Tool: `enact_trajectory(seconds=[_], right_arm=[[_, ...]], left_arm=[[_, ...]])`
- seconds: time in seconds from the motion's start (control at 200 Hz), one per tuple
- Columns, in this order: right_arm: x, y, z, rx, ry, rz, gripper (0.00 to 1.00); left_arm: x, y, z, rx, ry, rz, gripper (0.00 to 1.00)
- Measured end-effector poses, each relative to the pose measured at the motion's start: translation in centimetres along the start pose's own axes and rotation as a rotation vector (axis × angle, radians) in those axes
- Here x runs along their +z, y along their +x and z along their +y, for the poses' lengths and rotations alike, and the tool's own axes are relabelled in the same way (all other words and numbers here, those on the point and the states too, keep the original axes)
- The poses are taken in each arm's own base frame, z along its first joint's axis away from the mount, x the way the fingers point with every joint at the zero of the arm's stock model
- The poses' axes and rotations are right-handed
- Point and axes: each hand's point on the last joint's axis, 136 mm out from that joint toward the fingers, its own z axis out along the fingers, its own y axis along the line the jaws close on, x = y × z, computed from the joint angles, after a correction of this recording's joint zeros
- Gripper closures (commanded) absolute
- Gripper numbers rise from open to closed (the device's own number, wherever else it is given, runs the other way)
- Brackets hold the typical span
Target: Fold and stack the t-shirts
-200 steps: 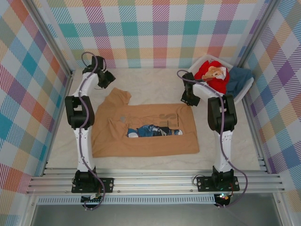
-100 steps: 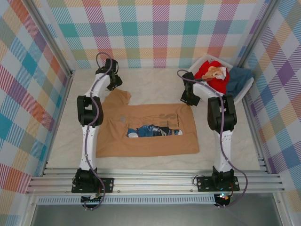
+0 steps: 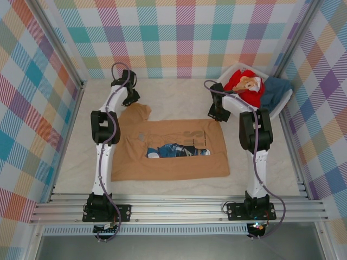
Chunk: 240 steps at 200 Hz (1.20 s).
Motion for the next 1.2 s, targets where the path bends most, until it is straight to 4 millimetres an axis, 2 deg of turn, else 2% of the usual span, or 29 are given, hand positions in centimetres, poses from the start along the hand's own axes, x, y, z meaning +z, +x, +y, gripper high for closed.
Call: enact_trajectory(seconds=[0.135,0.365,0.455,0.565,0.775,0.85,0.945,1.065,1.2], right_arm=[[0.0,0.0,0.0,0.000,-0.002,0.000,1.00],[0.0,0.0,0.2,-0.011,-0.011,-0.004,1.00],[-0.1,0.2,0.3,-0.034,-0.028,-0.002,1.00],[-0.5,0.5,0.4,-0.071,-0.049,0.003,1.00],[-2.9,0.4,0.6,-0.130,-0.094,-0.017,1.00],[-3.8,0.7,0.4,-0.141,-0.108,-0.020,1.00],[-5.0,1.3,0.1,-0.157,-0.129,-0.018,1.00],[-6.0,2.2,-0.6,-0.171,-0.141,-0.010,1.00],[-6.8,4.4,-2.3,-0.185,-0.129,0.018,1.00]], left_arm=[[0.0,0.2,0.3,-0.003,-0.010,0.011,1.00],[-0.4,0.2,0.1,0.003,-0.010,0.009,1.00],[-1.4,0.5,0.2,0.010,-0.017,0.018,1.00],[-5.0,1.4,0.6,0.022,-0.021,0.031,1.00],[-16.5,4.2,3.8,-0.003,0.012,-0.012,1.00],[-19.5,5.6,5.3,-0.024,0.028,-0.029,1.00],[-21.7,7.9,7.3,-0.045,0.032,-0.031,1.00],[-23.1,10.7,9.7,-0.058,0.013,-0.012,1.00],[-25.4,12.7,12.2,-0.083,-0.011,-0.034,1.00]])
